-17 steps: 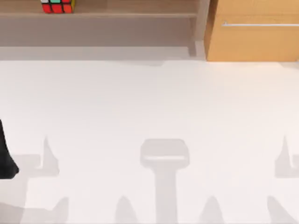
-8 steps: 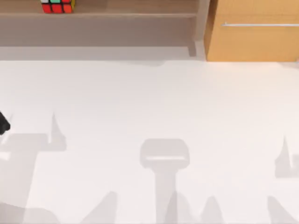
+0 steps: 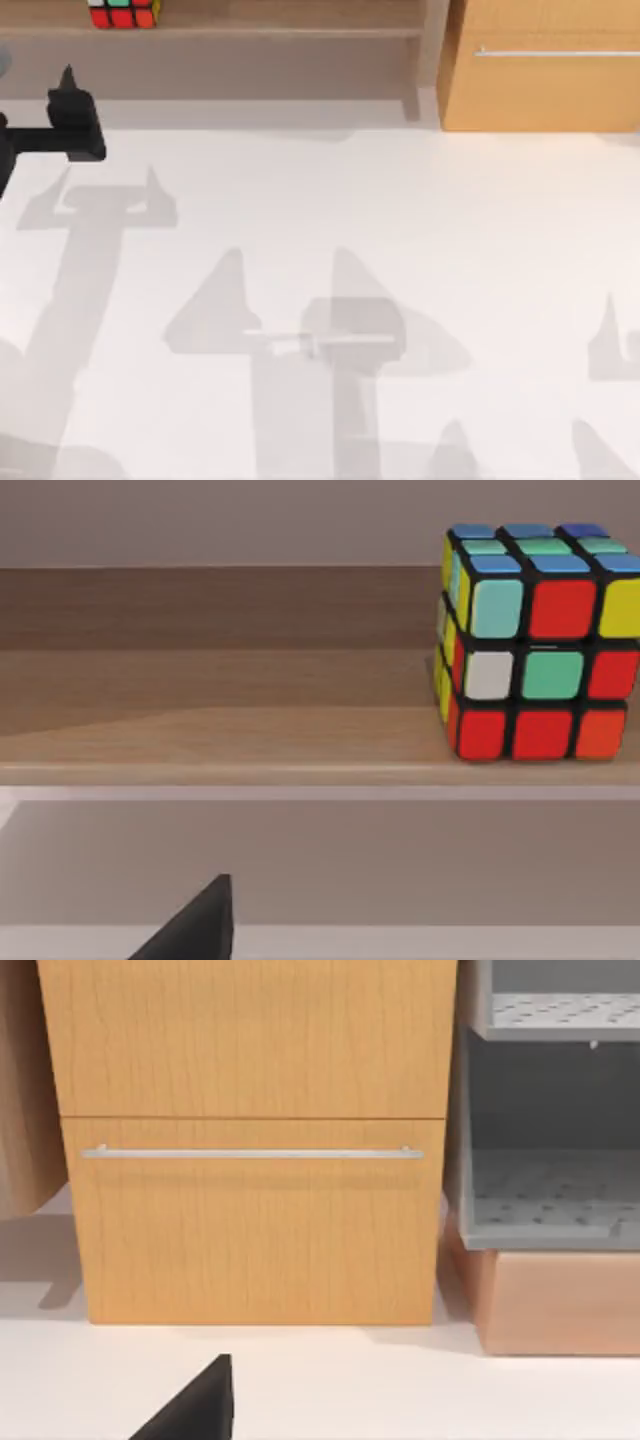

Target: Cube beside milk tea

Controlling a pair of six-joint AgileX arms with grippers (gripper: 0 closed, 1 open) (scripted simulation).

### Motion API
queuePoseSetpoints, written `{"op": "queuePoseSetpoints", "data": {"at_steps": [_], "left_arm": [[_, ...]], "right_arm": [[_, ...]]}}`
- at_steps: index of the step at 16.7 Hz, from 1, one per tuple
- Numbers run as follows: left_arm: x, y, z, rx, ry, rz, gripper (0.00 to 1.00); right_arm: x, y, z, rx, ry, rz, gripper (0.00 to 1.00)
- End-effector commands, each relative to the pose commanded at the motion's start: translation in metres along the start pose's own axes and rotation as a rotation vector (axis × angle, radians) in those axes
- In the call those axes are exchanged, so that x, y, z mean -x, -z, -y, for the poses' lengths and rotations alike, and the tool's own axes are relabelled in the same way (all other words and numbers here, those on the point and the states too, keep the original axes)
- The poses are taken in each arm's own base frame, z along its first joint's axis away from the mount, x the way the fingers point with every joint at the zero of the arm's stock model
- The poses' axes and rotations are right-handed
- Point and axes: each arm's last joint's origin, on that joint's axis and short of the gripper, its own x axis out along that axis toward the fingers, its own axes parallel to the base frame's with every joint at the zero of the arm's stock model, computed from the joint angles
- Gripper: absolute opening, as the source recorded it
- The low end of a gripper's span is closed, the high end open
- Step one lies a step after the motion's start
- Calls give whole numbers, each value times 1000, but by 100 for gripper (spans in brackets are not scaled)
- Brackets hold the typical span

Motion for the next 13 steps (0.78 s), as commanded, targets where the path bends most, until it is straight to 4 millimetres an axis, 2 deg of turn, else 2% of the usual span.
{"op": "queuePoseSetpoints", "data": {"at_steps": [3,7,10,13], "left_arm": [[-50,25,14,-12,1,-44,100],[-98,44,33,-9,5,13,100],[-118,44,43,5,9,87,100],[-122,43,46,11,11,112,100]], "right_arm": [[0,0,0,0,0,0,100],[0,0,0,0,0,0,100],[0,0,0,0,0,0,100],[0,0,0,0,0,0,100]]}}
